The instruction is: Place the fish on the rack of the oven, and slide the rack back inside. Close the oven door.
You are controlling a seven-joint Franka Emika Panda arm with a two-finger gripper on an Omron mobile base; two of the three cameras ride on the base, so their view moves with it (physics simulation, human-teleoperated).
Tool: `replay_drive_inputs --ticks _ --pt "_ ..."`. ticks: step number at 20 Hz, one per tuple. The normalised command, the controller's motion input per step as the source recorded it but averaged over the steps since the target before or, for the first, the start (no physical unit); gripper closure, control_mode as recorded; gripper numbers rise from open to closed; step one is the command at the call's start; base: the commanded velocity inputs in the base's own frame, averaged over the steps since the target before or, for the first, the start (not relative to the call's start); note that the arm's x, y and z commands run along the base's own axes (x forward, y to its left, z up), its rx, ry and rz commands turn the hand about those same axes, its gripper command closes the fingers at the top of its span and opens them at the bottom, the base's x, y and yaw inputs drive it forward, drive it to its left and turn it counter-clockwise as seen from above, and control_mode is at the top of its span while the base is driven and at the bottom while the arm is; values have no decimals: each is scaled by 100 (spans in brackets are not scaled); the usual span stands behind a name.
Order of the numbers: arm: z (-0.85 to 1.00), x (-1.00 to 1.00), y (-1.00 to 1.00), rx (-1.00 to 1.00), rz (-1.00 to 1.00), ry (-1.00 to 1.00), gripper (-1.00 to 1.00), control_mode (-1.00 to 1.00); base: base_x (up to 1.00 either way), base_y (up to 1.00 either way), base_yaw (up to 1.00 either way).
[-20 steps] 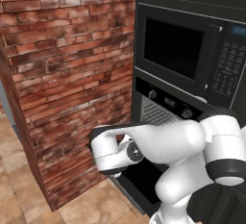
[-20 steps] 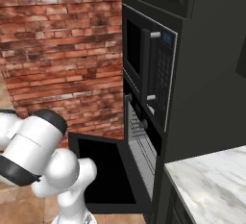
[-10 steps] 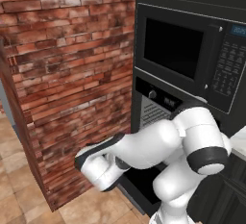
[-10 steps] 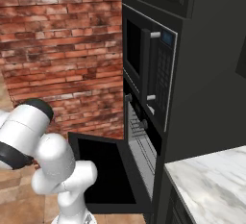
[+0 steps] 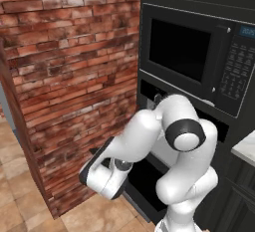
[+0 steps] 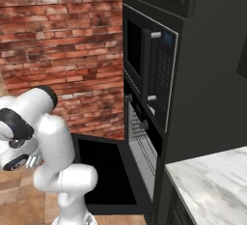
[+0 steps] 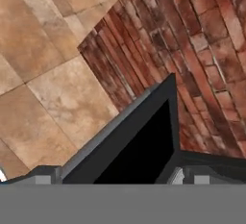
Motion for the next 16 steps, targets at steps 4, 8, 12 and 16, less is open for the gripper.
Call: replay_drive_inputs --ticks 4,8,12,16 --pt "-73 0 100 -41 -22 0 -100 -100 0 0 0" --pt "-78 -1 100 -43 -18 -4 -100 -100 0 0 0" --pt "-72 -5 100 -45 -14 -11 -100 -100 0 0 0" --pt "-71 -7 100 -47 -11 -13 -100 -100 0 0 0"
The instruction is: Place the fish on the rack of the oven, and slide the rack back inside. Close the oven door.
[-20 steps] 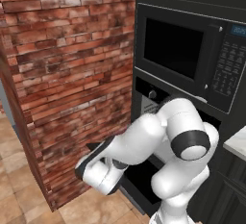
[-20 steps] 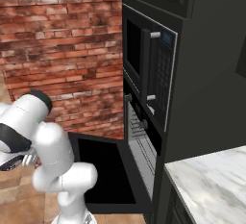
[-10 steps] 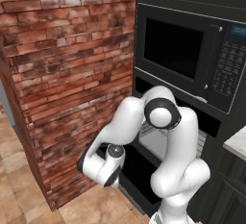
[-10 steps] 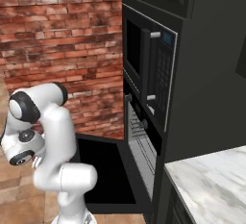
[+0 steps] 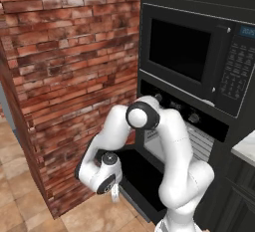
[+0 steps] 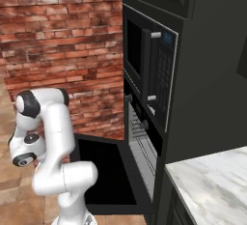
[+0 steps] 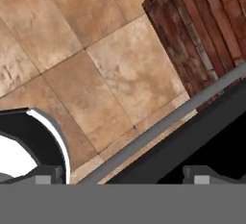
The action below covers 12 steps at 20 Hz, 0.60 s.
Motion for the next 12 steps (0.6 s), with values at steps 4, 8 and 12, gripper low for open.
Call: replay_drive_inputs --ticks 4,8,12 --pt "-58 -1 100 -49 -15 -21 -100 -100 0 0 0" --pt "-50 0 100 -51 -19 -26 -100 -100 0 0 0" --pt "-45 0 100 -53 -21 -31 -100 -100 0 0 0"
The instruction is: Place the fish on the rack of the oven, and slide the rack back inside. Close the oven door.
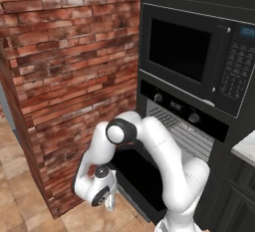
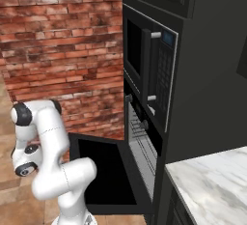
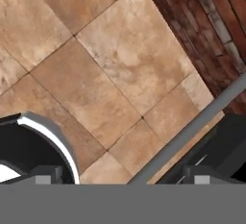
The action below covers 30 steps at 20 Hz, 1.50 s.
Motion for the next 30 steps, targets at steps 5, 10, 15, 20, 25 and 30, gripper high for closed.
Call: replay_drive_inputs --ticks 5,10,15,20,25,30 --pt "-35 0 100 -53 -22 -44 -100 -100 0 0 0" --pt "-35 0 100 -54 -23 -55 -100 -100 0 0 0" --pt "-35 1 100 -56 -25 -56 -100 -100 0 0 0" --pt "-36 6 100 -60 -28 -57 -100 -100 0 0 0" --pt "-39 8 100 -62 -29 -56 -100 -100 0 0 0" --pt "-30 19 100 -66 -32 -62 -100 -100 0 0 0"
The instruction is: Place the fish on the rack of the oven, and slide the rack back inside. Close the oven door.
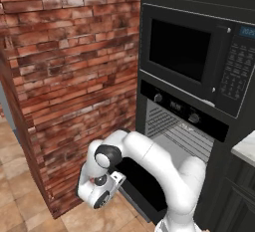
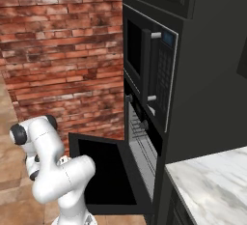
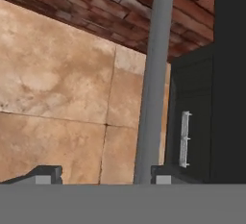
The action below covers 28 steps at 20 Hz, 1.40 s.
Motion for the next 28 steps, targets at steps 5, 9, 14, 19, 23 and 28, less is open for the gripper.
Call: replay_drive_inputs --ticks 5,9,14,19,23,28 --pt "-16 21 93 -74 -38 -67 -100 -100 0 0 0" --pt "-20 18 77 -82 -42 -65 -100 -100 0 0 0" --pt "-10 20 68 -86 -45 -63 -100 -100 0 0 0" --pt "0 21 64 -90 -45 -62 -100 -100 0 0 0" --pt "0 17 62 -95 -44 -63 -100 -100 0 0 0" --pt "0 11 62 -98 -42 -63 -100 -100 0 0 0"
